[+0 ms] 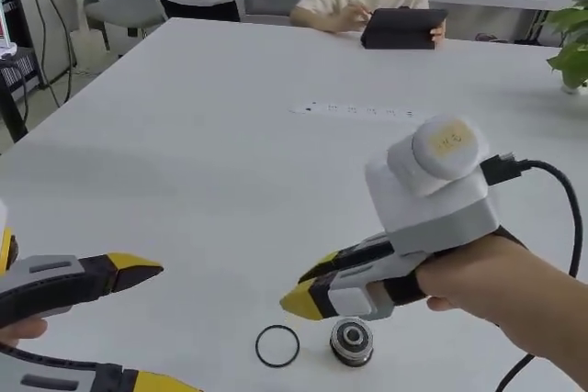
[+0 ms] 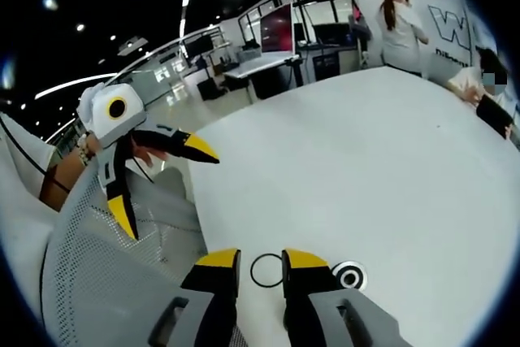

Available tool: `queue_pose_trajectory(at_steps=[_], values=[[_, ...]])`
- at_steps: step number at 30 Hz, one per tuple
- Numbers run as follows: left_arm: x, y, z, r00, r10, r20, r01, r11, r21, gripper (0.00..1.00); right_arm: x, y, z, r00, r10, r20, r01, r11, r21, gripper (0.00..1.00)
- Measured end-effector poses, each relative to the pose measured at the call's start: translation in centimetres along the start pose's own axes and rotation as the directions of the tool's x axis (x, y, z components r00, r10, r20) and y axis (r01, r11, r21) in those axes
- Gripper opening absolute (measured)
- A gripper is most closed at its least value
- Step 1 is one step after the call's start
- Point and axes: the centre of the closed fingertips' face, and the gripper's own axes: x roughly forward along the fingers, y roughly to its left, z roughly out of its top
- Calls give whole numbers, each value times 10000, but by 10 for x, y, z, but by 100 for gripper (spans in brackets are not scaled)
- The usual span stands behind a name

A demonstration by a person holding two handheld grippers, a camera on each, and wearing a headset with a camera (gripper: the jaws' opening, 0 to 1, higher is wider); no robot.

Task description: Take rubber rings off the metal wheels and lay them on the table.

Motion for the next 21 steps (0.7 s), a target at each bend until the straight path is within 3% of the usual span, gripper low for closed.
queue_pose_trajectory(at_steps=[12,21], values=[[0,0,-1,10000,13,-21,-13,10000,9,76,-21,2,12,9994,-173,297,187,9987,-474,20],[1,-1,-1,9999,-64,-109,64,10000,21,76,-39,-5,13,9978,-404,530,432,9976,-538,21]])
